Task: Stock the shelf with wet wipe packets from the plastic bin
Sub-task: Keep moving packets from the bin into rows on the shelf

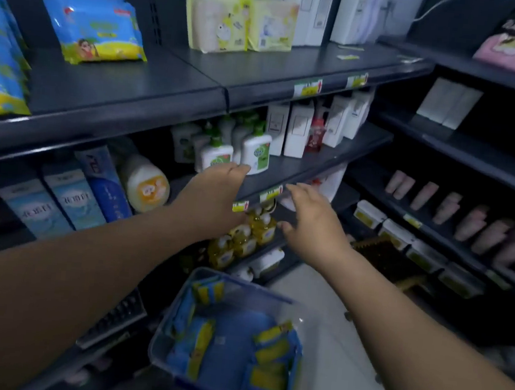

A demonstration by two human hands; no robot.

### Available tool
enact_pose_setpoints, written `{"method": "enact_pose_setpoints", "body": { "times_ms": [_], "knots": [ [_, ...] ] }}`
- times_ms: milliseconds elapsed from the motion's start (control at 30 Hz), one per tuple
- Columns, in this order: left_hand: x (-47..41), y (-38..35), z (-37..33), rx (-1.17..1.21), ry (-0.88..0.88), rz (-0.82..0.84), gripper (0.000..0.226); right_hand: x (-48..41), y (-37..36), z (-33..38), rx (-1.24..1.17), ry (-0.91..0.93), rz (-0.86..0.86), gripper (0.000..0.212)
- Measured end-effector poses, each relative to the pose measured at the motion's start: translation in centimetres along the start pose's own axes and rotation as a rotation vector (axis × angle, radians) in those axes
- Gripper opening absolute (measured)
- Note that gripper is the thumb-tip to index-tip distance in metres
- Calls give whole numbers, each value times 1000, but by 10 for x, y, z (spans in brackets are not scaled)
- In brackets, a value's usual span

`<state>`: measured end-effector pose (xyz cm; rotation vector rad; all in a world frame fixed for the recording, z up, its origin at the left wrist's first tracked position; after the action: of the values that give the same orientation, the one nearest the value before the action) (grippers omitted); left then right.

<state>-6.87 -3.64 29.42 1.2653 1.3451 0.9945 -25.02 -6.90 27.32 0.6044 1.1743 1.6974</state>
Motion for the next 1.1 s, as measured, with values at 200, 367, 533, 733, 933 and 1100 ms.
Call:
{"method": "enact_pose_setpoints", "body": {
  "times_ms": [200,367,533,733,933,1100],
  "knots": [
    [11,-60,-5,58,-12,170,86,35,-44,-38,-50,-128,90,68],
    [19,-116,-4,110,-36,307,82,60,-91,-66,-72,-264,136,67],
    [24,-184,-5,166,-44,422,83,89,-146,-97,-110,-411,166,65],
    [36,-274,-7,159,-74,564,89,123,-217,-123,-182,-577,210,61],
    [42,-352,-8,135,-73,624,81,144,-297,-142,-224,-627,321,65],
    [55,-412,-1,143,-66,672,65,153,-341,-158,-195,-572,409,59]
  ]
}}
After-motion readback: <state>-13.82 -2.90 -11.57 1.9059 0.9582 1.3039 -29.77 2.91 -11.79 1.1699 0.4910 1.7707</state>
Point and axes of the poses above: each hand's wrist, its own x-axis away from the middle knuckle, its own y-axis out of the back of the hand, z = x × y, the point moved 1 cm from there along -x, towards the middle knuckle, and after that the axes turned 4 degrees about -x, right-handed, at the moved point
